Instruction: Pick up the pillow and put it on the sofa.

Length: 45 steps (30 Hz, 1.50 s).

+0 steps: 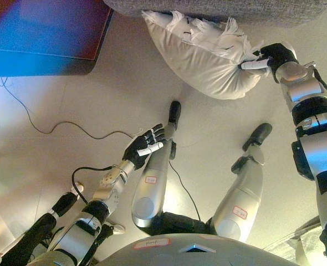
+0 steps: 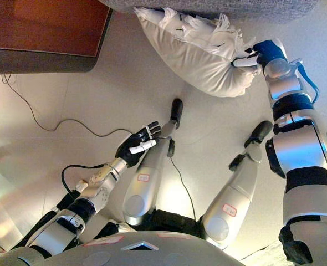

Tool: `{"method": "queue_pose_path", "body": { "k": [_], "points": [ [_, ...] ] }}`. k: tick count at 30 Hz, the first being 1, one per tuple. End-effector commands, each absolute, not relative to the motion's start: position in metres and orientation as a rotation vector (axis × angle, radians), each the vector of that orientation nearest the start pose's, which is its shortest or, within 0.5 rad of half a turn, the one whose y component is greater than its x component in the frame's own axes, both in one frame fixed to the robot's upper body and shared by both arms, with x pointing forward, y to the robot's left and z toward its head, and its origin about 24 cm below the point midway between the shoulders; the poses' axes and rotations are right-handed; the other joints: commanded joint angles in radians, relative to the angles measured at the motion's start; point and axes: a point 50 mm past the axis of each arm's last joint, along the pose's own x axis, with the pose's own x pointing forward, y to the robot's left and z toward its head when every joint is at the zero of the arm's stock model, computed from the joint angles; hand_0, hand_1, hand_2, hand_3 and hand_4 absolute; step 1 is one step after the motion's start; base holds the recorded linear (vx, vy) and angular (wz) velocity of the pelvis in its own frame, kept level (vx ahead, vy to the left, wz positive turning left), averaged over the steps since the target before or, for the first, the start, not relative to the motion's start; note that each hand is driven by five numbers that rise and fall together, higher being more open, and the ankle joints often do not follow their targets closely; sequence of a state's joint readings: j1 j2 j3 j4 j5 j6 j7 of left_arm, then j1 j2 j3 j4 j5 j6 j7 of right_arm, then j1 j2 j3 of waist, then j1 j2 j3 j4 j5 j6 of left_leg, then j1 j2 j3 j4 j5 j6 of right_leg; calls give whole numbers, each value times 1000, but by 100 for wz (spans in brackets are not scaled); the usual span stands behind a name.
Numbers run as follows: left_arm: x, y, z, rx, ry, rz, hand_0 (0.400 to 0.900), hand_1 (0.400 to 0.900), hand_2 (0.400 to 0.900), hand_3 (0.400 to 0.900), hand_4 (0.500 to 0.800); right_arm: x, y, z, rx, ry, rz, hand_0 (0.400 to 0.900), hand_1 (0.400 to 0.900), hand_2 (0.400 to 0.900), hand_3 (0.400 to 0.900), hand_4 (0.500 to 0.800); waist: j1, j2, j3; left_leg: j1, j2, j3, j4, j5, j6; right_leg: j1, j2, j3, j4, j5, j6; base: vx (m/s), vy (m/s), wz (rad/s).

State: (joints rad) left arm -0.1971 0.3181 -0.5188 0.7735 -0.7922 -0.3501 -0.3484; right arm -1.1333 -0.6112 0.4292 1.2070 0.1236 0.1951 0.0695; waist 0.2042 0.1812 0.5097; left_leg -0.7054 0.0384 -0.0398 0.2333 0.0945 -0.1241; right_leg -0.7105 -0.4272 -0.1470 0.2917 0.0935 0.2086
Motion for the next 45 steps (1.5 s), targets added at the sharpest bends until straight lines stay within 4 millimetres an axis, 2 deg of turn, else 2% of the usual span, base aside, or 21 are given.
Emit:
{"method": "queue_pose_path", "body": {
  "k": [1, 7, 8, 9, 14, 19, 21, 25, 29, 33, 37, 45],
  "points": [
    [198, 144, -80, -342, 426, -455, 900, 900, 900, 900, 800, 410, -266, 241, -651, 77, -124, 400, 400, 400, 400, 500, 6, 136, 10, 30, 28, 8, -105, 43, 34, -41, 3, 22, 61, -12, -15, 14, -16, -5],
    [199, 162, -87, -369, 478, -345, 900, 900, 900, 900, 800, 411, -246, 229, -779, 85, 56, 400, 400, 400, 400, 500, 4, 91, 10, 125, 43, 18, -116, 33, 30, 68, -9, -25, 24, -2, -9, 19, -92, -2],
    [200, 170, -89, -351, 504, -317, 900, 900, 900, 900, 800, 411, -238, 228, -816, 85, 116, 400, 400, 400, 400, 500, 5, 65, 10, 164, 52, 19, -122, 30, 27, 114, -12, -49, 12, 0, -5, 21, -153, -3],
    [200, 172, -90, -342, 512, -310, 900, 900, 900, 900, 800, 411, -237, 228, -824, 86, 132, 400, 400, 400, 400, 500, 5, 59, 10, 175, 54, 19, -124, 30, 26, 127, -12, -55, 8, 0, -4, 32, -204, -4],
    [189, 201, -102, -229, 623, -224, 900, 900, 900, 900, 800, 404, -217, 232, -938, 61, 287, 400, 400, 400, 400, 500, 1, -32, 10, 333, 93, 24, -156, 24, 14, 306, 3, -108, -40, 2, 9, 48, -182, -5],
    [163, 229, -118, -127, 781, -145, 900, 900, 900, 900, 800, 392, -211, 246, -950, 0, 380, 400, 400, 400, 400, 500, -1, -115, -77, 456, 150, 35, -208, 26, -8, 475, 44, -161, -131, 4, 7, 136, -143, -1],
    [156, 235, -122, -108, 825, -129, 900, 900, 900, 900, 800, 390, -214, 250, -949, -7, 395, 400, 400, 400, 400, 500, -1, -134, -105, 491, 162, 39, -223, 25, -14, 521, 58, -171, -160, 4, 5, 162, -118, 1],
    [126, 252, -134, -27, 963, -91, 900, 900, 900, 900, 800, 382, -225, 262, -904, -11, 456, 400, 400, 400, 400, 500, 0, -195, -197, 586, 194, 54, -265, 31, -25, 640, 92, -192, -233, 10, 1, 241, -125, 4],
    [103, 265, -141, 28, 1065, -48, 900, 900, 900, 900, 800, 378, -225, 267, -862, -21, 520, 400, 400, 400, 400, 500, 8, -239, -275, 651, 210, 59, -284, 27, -29, 715, 110, -206, -262, 8, 1, 258, -94, 8],
    [86, 273, -145, 63, 1147, -22, 900, 900, 900, 900, 800, 378, -213, 274, -805, -51, 567, 400, 400, 400, 400, 500, 14, -266, -333, 699, 217, 68, -301, 16, -31, 767, 120, -220, -296, 16, 4, 219, -35, 5],
    [72, 272, -149, 75, 1198, -20, 900, 900, 900, 900, 800, 382, -205, 285, -711, -86, 559, 400, 400, 400, 400, 500, 27, -279, -374, 726, 216, 72, -311, 8, -32, 809, 121, -235, -324, 22, 9, 181, 12, 8],
    [53, 281, -150, 106, 1280, -6, 900, 900, 900, 900, 800, 391, -218, 315, -488, -154, 403, 400, 400, 400, 400, 500, 73, -295, -396, 731, 221, 53, -310, 1, -38, 859, 112, -267, -349, 26, 26, 136, 9, 18]
  ]
}}
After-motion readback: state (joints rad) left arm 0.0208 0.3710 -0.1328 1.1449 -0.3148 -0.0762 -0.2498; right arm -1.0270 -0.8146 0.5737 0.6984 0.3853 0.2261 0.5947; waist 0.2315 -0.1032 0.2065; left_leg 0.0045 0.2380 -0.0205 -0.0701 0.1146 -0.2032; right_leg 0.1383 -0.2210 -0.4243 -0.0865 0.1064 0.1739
